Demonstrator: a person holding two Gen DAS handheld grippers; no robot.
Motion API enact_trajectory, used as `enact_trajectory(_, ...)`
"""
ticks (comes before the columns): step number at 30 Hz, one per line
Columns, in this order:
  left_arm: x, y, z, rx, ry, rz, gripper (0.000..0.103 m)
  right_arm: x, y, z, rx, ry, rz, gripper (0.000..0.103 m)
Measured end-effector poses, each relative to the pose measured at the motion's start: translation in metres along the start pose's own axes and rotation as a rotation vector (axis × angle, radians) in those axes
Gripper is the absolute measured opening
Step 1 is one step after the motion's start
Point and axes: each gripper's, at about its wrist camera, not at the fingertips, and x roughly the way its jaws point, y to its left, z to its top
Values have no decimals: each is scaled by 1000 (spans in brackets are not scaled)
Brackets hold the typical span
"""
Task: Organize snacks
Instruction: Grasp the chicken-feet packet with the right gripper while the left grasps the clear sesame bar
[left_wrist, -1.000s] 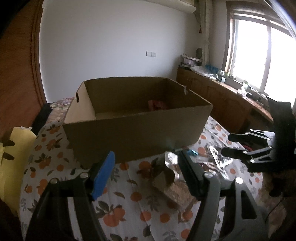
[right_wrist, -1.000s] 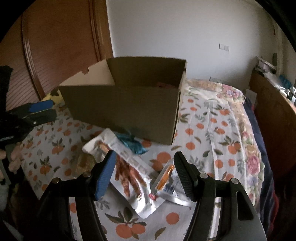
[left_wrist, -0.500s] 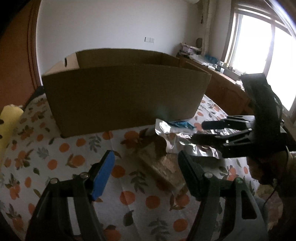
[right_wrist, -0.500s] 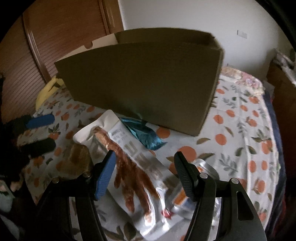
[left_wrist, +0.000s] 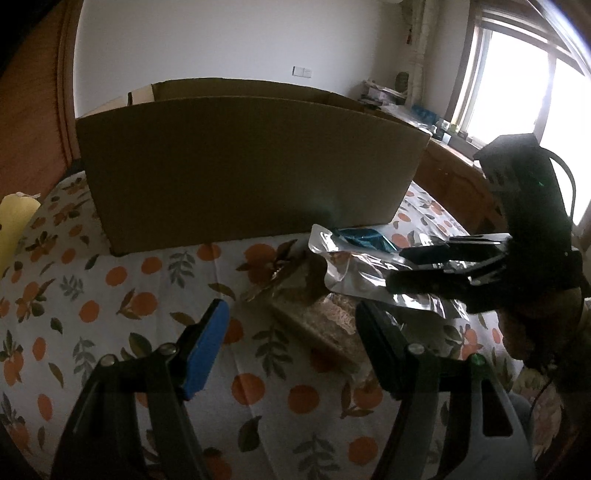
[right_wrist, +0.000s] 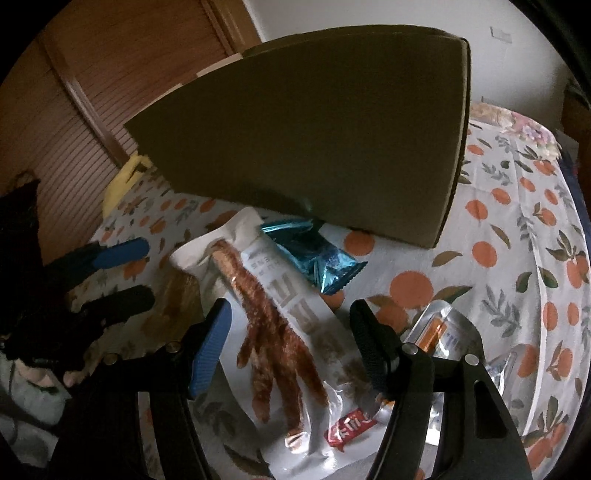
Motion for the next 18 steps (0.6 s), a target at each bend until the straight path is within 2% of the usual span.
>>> enact_trajectory(8,5,2,-4,-8,10,3,71,-3,13,-10,-44,6,-21,69)
enact_trajectory(12,8,3,-3,-12,13,1,71,-2,25,-13,-94,3,-72,69)
enact_trajectory(16,11,4,-3,-18,18,0,71,3,30,-7,-114,-18,-109,69)
enact_trajectory(18,11,3,-4,-18,21,2,71,8,30,-3,-103,-15,-97,69)
